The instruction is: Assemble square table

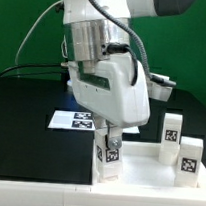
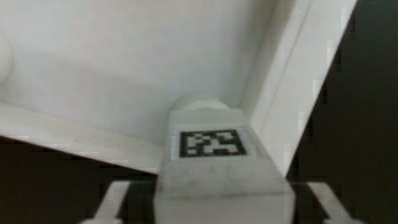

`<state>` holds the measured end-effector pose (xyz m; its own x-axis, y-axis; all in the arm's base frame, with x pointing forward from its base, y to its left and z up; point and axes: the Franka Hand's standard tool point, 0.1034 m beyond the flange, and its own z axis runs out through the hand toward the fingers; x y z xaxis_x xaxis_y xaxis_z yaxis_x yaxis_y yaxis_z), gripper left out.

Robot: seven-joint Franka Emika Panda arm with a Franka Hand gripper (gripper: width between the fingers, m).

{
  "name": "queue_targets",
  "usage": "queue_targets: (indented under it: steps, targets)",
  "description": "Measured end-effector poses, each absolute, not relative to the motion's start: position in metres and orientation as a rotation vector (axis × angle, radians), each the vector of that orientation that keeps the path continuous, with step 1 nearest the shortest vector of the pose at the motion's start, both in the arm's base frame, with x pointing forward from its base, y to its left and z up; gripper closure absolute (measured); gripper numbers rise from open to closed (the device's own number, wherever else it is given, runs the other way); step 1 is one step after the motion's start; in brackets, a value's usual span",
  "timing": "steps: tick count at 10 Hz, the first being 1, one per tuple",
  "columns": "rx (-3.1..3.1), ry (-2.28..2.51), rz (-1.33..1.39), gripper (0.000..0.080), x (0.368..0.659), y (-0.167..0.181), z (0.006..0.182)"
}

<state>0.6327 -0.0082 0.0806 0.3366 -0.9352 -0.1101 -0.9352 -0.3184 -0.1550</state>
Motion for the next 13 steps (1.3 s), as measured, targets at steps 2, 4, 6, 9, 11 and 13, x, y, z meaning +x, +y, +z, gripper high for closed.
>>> queue_targets:
  steps: [2, 4, 6, 9, 11, 13]
  targets:
    - [-2.579, 1.454, -0.016, 0.0304, 0.633, -0.006, 0.081]
    - [-2.795, 0.991, -0.007, 0.0184, 0.634, 0.003, 0.083]
    - [-2.843, 0.847, -0.02, 0.016, 0.633, 0.004, 0.084]
    - [-3.026, 0.173, -0.068, 0.0151, 0.637, 0.005, 0.084]
    - [-3.031, 0.09, -0.07, 0.0151, 0.639, 0.006, 0.082]
    - [-3.03, 0.119, -0.067, 0.0277, 0.639, 0.006, 0.082]
